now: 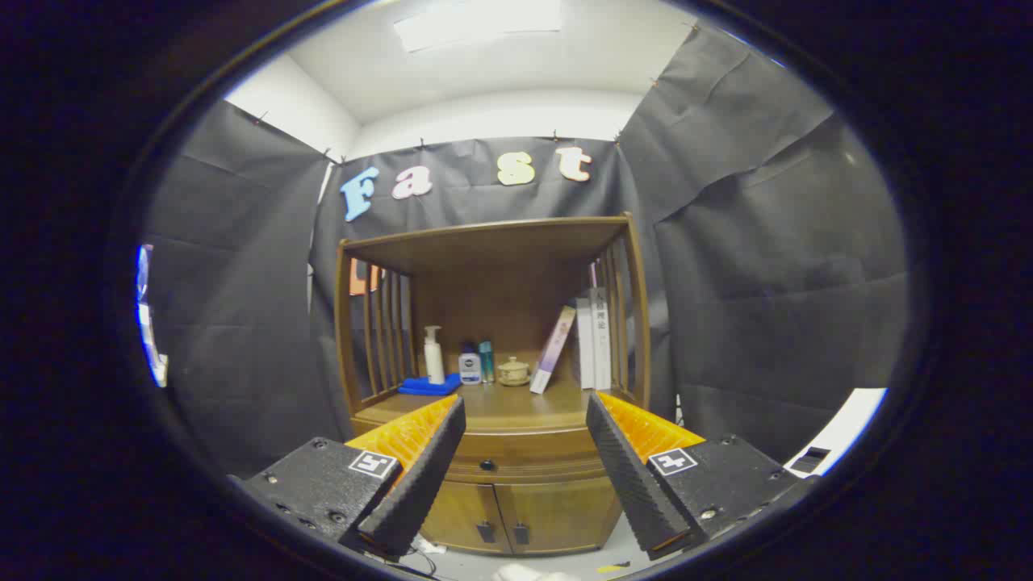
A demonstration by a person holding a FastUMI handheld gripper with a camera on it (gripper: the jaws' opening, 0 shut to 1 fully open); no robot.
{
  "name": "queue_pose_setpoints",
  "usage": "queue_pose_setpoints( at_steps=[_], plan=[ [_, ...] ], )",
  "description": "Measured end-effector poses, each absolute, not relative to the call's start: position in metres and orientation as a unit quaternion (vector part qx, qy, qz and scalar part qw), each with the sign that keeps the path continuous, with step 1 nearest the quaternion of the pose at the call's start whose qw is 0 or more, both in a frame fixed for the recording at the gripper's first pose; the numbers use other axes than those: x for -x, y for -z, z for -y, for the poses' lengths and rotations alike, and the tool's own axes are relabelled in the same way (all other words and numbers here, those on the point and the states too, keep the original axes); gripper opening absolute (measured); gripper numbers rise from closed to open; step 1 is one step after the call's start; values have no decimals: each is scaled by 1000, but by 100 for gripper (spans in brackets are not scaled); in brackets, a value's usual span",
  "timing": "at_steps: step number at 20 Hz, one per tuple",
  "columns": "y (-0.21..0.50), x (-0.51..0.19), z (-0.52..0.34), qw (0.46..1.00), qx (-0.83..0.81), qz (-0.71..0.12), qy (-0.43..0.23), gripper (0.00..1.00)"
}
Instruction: Pull open the drawer, take out the items inside it, and place them on the countertop above the cabinet.
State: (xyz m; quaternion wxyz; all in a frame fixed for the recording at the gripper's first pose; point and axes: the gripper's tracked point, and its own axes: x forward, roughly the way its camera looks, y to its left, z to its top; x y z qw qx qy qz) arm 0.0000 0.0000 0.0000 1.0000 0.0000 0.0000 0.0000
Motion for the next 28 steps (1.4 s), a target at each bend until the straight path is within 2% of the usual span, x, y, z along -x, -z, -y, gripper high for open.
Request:
queue_pose_setpoints(
  at_steps=[4, 18, 28],
  plan=[
    [-9, 6, 2, 1000, -12, 10, 15, 98],
    [6, -1, -16, 1000, 1, -9, -2, 98],
    [68, -43, -16, 999, -19, -43, -8, 98]
  ],
)
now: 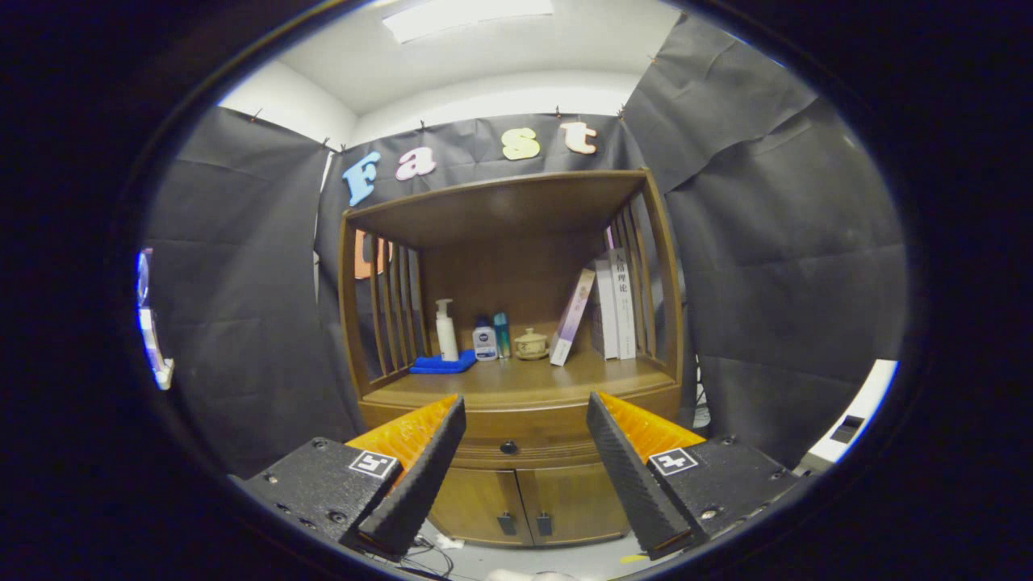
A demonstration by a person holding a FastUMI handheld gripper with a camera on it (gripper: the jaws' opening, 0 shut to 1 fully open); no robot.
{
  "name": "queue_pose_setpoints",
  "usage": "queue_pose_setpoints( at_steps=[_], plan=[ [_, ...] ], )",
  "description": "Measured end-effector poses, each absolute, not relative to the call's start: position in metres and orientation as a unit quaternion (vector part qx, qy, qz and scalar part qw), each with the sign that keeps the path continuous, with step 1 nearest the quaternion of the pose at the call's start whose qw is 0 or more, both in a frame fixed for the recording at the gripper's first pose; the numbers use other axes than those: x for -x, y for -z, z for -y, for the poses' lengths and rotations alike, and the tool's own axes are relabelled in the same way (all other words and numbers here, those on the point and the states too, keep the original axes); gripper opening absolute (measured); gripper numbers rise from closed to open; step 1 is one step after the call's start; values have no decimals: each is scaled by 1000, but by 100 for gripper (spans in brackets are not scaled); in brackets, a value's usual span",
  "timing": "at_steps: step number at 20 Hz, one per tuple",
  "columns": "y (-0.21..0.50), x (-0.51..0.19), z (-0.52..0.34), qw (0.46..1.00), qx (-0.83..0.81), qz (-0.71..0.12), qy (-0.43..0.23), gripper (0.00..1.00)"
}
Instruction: Pull open the drawer, take out the items inside it, and place them on the countertop above the cabinet.
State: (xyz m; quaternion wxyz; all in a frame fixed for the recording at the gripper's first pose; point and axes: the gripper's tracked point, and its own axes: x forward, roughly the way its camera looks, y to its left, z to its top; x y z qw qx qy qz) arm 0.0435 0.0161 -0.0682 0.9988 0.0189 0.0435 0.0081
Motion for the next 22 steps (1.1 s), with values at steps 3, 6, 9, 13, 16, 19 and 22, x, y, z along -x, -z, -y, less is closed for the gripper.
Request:
queue_pose_setpoints(
  at_steps=[3, 6, 9, 13, 16, 19, 22],
  plan=[
    [96, -59, -6, 999, 0, -45, 8, 98],
    [130, -76, 4, 998, 14, -58, 22, 98],
    [162, -97, 8, 996, 11, -80, 27, 98],
    [200, -128, -6, 993, 8, -116, 4, 99],
    [209, -156, -26, 992, 3, -122, -13, 98],
    [218, -189, -35, 992, 16, -128, -5, 98],
    [235, -206, -39, 988, 0, -154, 4, 95]
  ],
)
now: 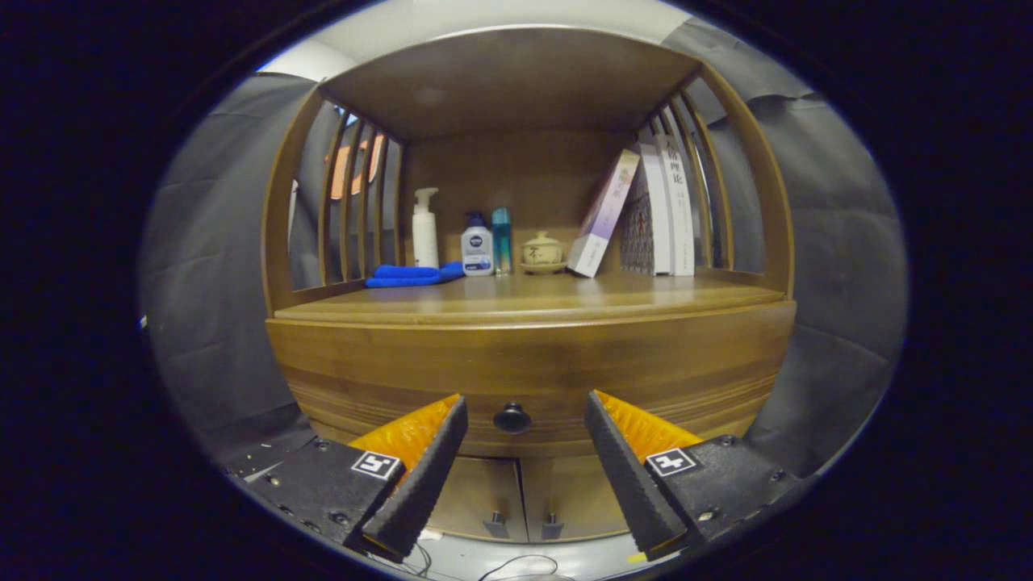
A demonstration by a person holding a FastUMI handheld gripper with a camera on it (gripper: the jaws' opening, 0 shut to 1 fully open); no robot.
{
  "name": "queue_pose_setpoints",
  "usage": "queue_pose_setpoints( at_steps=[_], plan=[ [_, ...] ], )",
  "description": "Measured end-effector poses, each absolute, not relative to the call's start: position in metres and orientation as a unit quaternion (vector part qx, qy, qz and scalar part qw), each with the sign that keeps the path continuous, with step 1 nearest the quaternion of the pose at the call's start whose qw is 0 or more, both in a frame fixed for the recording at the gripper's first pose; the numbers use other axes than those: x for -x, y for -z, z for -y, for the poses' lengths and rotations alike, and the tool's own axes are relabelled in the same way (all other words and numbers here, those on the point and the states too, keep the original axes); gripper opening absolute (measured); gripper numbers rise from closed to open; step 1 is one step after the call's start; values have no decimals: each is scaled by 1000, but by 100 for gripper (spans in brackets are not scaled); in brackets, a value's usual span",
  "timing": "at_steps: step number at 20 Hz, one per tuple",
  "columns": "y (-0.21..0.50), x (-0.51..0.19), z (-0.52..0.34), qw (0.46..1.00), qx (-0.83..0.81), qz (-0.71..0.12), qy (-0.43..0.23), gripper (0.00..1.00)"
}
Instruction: Pull open the drawer, take out the items inside it, and place them on the countertop above the cabinet.
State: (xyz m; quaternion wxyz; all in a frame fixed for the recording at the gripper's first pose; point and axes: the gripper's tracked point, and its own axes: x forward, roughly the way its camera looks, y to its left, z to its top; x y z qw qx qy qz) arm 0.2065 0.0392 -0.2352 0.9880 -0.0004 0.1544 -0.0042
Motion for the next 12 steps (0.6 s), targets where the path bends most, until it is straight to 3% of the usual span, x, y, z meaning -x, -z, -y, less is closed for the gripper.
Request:
queue_pose_setpoints(
  at_steps=[12],
  plan=[
    [257, -224, -47, 982, -25, -183, 33, 42]
  ],
)
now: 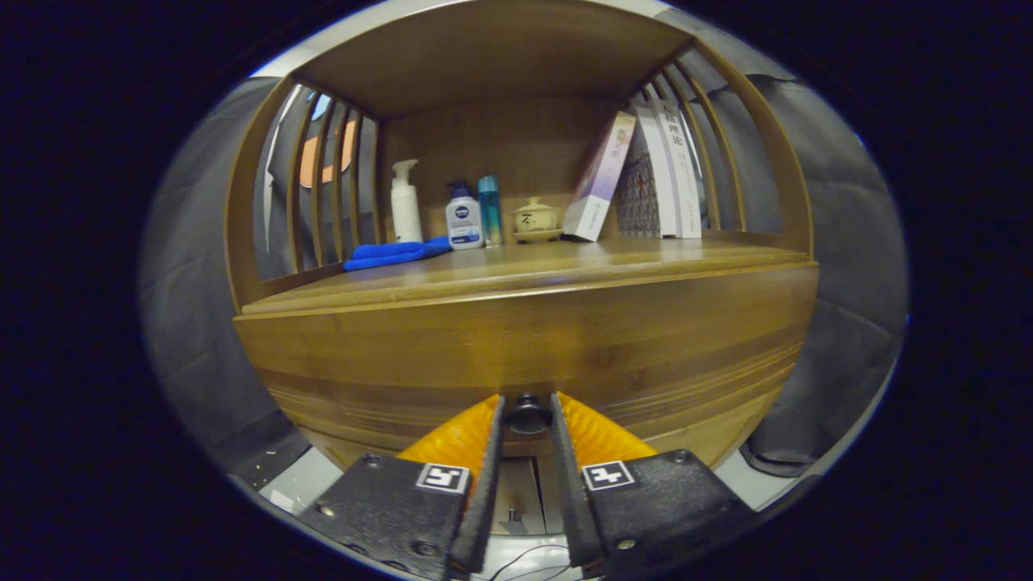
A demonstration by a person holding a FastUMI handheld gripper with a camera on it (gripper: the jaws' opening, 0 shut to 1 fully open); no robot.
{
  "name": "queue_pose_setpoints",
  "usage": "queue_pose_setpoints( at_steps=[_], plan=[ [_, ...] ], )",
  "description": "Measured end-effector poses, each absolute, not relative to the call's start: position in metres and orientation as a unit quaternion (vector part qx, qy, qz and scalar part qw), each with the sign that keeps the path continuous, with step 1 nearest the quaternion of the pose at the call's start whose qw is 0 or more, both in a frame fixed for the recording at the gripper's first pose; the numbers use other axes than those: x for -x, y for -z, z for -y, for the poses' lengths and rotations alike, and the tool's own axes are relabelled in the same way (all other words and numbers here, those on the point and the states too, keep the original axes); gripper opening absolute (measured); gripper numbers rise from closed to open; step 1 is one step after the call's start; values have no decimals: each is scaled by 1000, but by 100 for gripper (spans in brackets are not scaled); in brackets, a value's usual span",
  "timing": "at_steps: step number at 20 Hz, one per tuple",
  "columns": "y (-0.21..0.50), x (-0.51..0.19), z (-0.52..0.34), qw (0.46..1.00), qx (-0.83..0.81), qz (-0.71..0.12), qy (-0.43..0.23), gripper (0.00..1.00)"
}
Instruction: Pull open the drawer, take out the items inside it, and place them on the countertop above the cabinet.
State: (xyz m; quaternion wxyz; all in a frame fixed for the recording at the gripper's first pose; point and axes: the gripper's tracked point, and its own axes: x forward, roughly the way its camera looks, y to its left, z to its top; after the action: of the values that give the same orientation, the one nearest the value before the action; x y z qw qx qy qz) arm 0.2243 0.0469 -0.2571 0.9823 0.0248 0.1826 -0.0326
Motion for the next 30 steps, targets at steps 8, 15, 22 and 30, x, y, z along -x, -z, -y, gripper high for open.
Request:
queue_pose_setpoints(
  at_steps=[8, 15, 22, 30],
  plan=[
    [257, -221, -45, 981, -13, -193, 25, 25],
    [254, -187, -46, 978, -13, -207, 13, 25],
    [250, -136, -46, 975, -13, -223, 2, 25],
    [247, -84, -45, 973, -9, -231, -13, 24]
  ],
)
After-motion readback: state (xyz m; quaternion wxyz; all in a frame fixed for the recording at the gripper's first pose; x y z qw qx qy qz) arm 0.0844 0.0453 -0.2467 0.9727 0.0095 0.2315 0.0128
